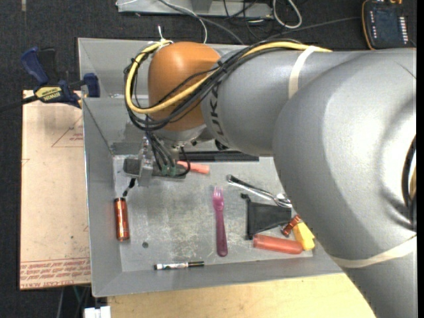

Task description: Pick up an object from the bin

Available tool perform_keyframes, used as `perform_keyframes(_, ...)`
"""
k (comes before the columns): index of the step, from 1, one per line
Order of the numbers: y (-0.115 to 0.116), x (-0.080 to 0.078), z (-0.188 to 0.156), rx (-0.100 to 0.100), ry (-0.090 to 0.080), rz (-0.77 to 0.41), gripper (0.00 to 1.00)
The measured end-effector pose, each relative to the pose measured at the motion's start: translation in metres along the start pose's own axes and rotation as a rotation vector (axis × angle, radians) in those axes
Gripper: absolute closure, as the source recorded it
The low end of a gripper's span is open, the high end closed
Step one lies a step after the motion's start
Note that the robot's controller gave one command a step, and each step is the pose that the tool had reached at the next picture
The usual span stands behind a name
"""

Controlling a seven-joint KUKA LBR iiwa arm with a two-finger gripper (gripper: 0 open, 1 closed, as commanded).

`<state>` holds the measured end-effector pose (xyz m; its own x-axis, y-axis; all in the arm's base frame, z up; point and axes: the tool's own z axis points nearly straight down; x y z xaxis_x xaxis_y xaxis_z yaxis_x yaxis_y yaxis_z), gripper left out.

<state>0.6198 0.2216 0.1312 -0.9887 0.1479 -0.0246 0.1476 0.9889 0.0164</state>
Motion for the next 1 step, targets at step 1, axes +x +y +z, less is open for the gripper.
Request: perform_keyframes(1,0.0004,-0.001,-0.0109,-0.002,-0.003,0.001,1.0)
